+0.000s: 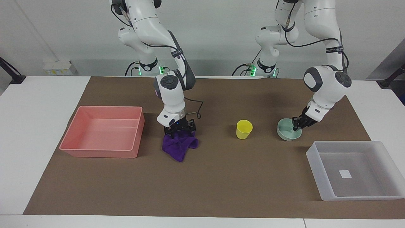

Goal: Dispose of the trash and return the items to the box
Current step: 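Carry the bowl into the clear box while the right gripper carries the cloth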

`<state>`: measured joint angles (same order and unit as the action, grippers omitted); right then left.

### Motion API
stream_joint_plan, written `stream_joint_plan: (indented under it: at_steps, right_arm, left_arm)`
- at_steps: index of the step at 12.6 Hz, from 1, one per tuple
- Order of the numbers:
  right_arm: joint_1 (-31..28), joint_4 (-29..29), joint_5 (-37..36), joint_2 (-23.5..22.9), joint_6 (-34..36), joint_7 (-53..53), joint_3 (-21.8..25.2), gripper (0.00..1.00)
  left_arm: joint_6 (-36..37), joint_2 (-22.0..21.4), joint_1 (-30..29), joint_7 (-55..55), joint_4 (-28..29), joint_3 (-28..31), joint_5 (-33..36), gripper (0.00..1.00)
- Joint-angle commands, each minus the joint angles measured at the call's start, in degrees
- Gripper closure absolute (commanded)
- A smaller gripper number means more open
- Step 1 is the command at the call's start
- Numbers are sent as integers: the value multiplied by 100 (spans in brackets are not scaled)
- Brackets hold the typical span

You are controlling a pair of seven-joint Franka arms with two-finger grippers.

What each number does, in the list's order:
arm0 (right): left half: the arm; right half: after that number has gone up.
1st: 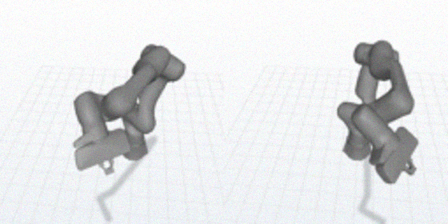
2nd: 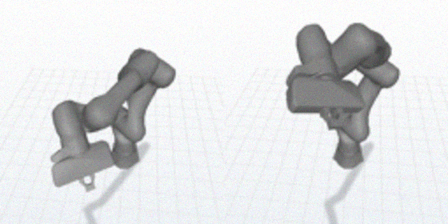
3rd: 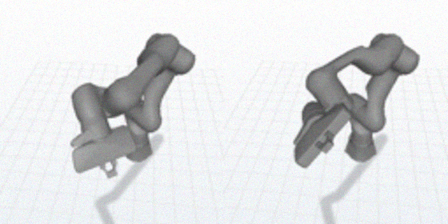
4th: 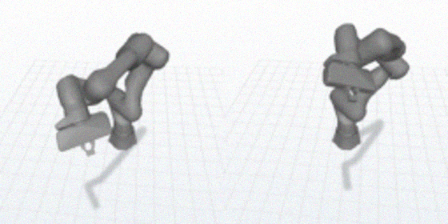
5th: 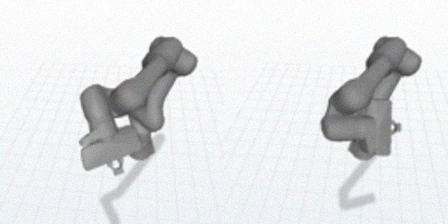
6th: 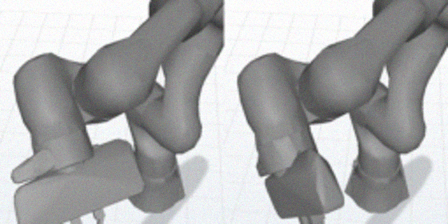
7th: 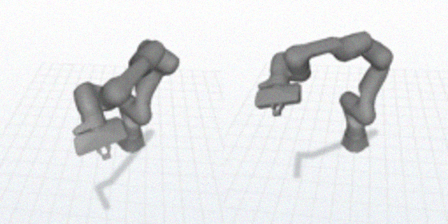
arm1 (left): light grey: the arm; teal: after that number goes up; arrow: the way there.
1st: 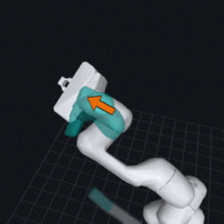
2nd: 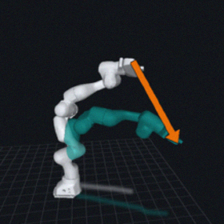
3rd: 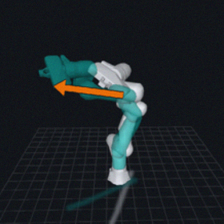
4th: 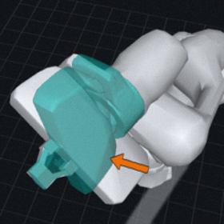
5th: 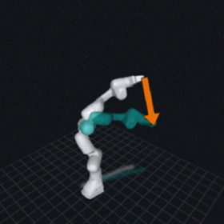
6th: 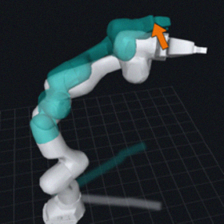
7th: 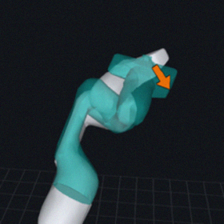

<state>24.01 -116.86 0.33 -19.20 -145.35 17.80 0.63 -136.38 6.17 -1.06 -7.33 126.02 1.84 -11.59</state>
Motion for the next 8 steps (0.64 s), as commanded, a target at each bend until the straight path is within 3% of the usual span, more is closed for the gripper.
stream_joint_plan:
  at_steps: [1, 8]
  right_arm:
    - [16, -91, 73, 75, -20, 214, 7, 100]
    - [-335, 743, 29, 881, 2201, 197, 60, 100]
  left_arm:
    - [461, 85, -18, -15, -611, -35, -98, 100]
    - [1797, 340, -43, -49, -2131, -35, -80, 100]
